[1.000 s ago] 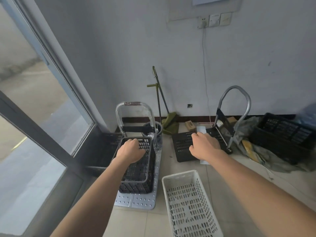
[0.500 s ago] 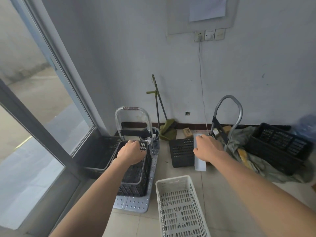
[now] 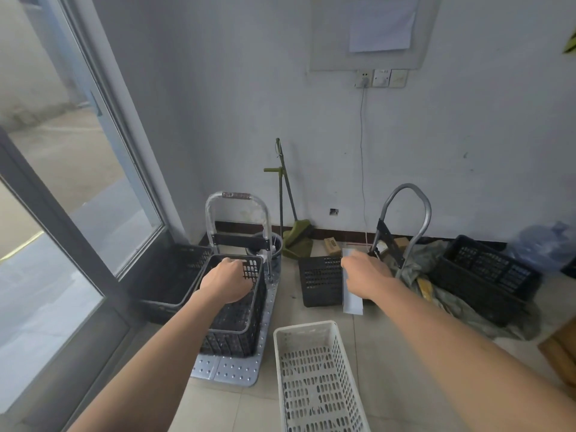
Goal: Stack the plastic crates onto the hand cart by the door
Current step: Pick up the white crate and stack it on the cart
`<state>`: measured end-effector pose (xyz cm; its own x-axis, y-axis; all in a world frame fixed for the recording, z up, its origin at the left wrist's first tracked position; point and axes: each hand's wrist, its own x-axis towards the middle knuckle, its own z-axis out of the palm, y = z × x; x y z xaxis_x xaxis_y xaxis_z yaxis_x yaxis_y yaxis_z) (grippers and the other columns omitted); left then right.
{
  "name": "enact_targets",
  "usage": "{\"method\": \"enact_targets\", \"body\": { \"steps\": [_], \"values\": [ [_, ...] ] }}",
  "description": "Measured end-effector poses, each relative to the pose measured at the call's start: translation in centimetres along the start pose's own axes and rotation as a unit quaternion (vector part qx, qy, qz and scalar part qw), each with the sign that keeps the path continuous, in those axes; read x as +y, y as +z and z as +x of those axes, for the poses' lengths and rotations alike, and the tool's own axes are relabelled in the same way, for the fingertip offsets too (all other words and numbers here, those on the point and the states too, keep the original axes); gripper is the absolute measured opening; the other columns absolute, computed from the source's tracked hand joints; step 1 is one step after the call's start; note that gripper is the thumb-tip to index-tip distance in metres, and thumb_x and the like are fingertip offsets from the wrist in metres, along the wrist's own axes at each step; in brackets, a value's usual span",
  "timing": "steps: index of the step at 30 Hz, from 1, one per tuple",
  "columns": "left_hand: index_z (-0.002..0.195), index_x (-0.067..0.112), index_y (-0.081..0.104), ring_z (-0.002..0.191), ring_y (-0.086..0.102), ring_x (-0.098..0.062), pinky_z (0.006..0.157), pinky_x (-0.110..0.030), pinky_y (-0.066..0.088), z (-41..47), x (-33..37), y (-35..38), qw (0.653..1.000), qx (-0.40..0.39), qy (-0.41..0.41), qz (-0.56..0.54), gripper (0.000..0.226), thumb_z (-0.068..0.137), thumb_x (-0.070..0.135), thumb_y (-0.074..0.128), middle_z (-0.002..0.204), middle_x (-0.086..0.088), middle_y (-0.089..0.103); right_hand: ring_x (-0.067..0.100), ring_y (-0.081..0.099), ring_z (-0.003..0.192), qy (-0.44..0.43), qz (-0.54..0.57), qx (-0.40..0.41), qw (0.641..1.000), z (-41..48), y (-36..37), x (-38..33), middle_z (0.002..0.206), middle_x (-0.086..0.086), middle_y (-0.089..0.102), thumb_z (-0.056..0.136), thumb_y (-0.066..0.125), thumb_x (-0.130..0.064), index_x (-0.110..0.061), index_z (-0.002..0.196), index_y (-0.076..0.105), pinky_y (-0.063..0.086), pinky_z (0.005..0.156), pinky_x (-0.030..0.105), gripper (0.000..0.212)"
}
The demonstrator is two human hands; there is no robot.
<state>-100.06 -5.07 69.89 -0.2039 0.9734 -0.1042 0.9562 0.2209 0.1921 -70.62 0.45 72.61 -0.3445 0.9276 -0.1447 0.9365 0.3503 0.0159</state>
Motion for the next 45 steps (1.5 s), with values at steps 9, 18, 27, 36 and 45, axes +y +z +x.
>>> {"method": "enact_targets", "body": {
  "steps": [9,18,27,36,45],
  "values": [
    [0.1,0.013,0.058,0.081,0.058,-0.024,0.063,-0.033,0.047,-1.8,-2.0,0.6,1.0,-0.019,-0.01,0.02,0.023,0.088,0.033,0.052,0.097,-0.004,0.054,0.029,0.065,0.084,-0.016,0.052,-0.002,0.999,-0.6,1.2,-1.2,0.107,0.014,0.064,0.088,0.051,0.012,-0.014,0.11,0.071,0.056,0.072,0.034,0.04],
    [0.087,0.013,0.055,0.085,0.058,-0.024,0.064,-0.035,0.047,-2.8,1.5,3.7,0.997,-0.056,-0.036,0.031,0.019,0.088,0.031,0.053,0.093,-0.004,0.054,0.029,0.063,0.083,-0.015,0.036,-0.03,0.999,-1.5,4.6,3.3,0.105,0.012,0.061,0.087,0.049,0.013,-0.011,0.114,0.068,0.045,0.061,0.03,0.041],
    [0.078,0.01,0.051,0.076,0.057,-0.024,0.058,-0.032,0.04,-5.1,8.4,7.2,0.993,-0.063,-0.097,0.018,0.02,0.088,0.028,0.053,0.081,-0.006,0.055,0.033,0.065,0.103,-0.05,0.049,-0.062,0.996,-1.9,9.0,11.9,0.121,0.016,0.063,0.091,0.053,0.001,-0.01,0.12,0.068,0.056,0.087,0.04,0.034],
    [0.106,0.01,0.055,0.086,0.058,-0.025,0.077,-0.042,0.055,-4.5,12.6,12.5,0.991,-0.054,-0.118,0.02,0.027,0.087,0.028,0.052,0.097,-0.006,0.055,0.029,0.058,0.106,-0.092,0.047,-0.083,0.991,-1.2,15.3,15.1,0.122,0.006,0.054,0.095,0.048,-0.018,-0.014,0.12,0.056,0.042,0.072,0.035,0.027],
    [0.105,0.011,0.047,0.086,0.054,-0.024,0.071,-0.034,0.046,-3.9,10.5,21.6,0.99,-0.074,-0.122,-0.002,0.022,0.086,0.021,0.048,0.1,-0.007,0.053,0.025,0.058,0.107,-0.078,0.064,-0.097,0.99,-0.2,25.4,16.1,0.124,0.004,0.054,0.094,0.049,-0.018,-0.016,0.11,0.051,0.04,0.073,0.033,0.017]
  ]
}}
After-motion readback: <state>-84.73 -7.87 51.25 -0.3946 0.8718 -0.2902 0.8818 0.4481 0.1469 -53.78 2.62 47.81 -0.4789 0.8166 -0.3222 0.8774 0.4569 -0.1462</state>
